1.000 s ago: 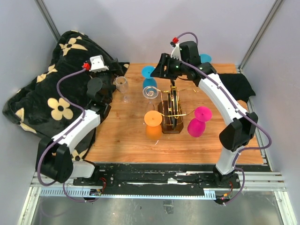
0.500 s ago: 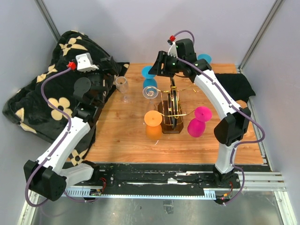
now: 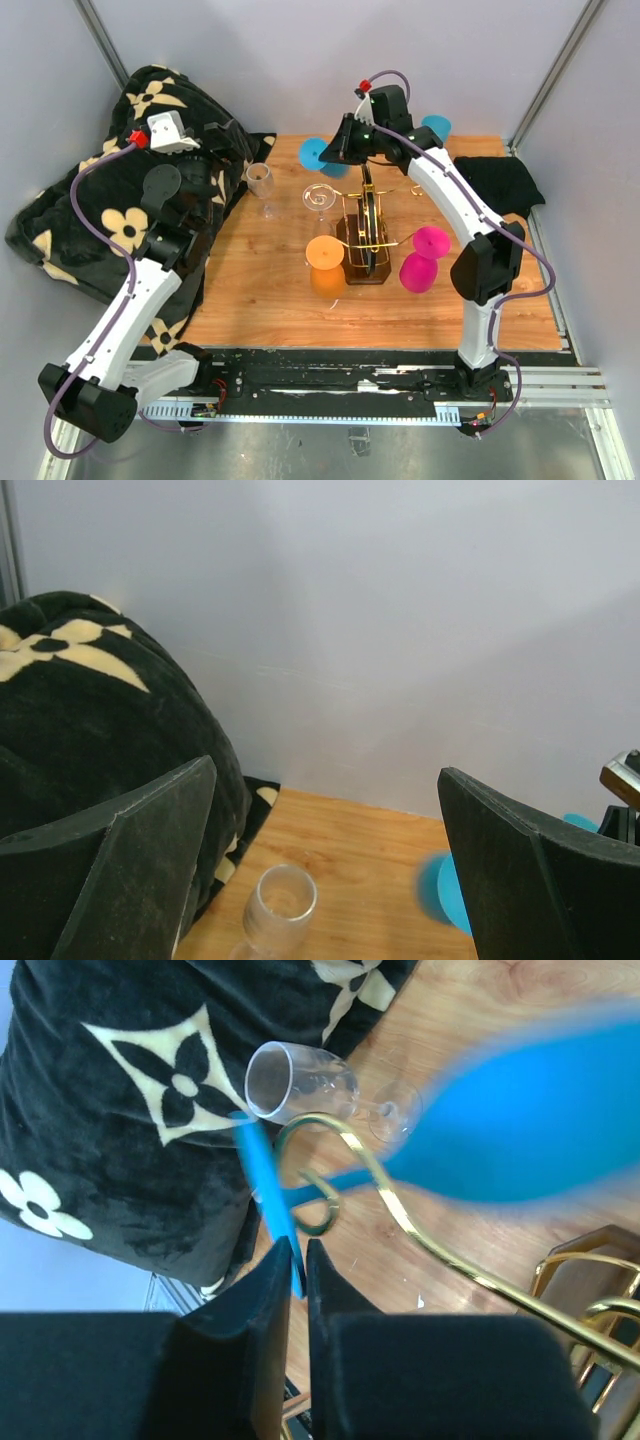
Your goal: Take the wine glass off the wine glass rack
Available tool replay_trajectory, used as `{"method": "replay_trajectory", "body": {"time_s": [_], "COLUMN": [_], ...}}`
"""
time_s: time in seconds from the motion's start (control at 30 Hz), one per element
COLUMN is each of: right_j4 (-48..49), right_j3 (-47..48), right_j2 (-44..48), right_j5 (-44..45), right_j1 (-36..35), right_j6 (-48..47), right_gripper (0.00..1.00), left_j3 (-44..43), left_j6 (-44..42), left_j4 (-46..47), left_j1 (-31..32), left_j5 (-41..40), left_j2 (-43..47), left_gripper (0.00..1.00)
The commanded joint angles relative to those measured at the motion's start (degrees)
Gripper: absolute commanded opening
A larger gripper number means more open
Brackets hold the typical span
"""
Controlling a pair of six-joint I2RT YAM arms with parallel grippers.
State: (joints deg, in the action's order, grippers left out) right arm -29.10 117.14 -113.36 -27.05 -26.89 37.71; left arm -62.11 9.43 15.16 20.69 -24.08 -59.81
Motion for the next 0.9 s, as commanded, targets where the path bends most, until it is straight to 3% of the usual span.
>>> {"method": "replay_trajectory", "body": {"time_s": [0.0, 0.27, 0.87], "right_j4": [3.5, 7.31, 26.61], "right_j3": [-3.15, -3.87, -5.33], "right_j2": [3.17, 5.76, -1.42], "right_j5": [-0.11, -1.89, -9.43], "right_j1": [0.92, 2.78, 7.13], "right_j6": [2.32, 6.28, 21.09], "right_gripper": [0.03, 0.01, 0.01], "left_j3": [-1.53, -0.87, -0.58], "left_j6": [0.15, 0.34, 0.38], "left_j4": [-1.24, -1.26, -1.92], "left_j1": [-0.17, -0.16, -0.19], "left_j5": [1.23, 2.4, 4.13], "left_j2": [1.85, 2.83, 4.79], "left_gripper": [1.0, 1.0, 1.0]}}
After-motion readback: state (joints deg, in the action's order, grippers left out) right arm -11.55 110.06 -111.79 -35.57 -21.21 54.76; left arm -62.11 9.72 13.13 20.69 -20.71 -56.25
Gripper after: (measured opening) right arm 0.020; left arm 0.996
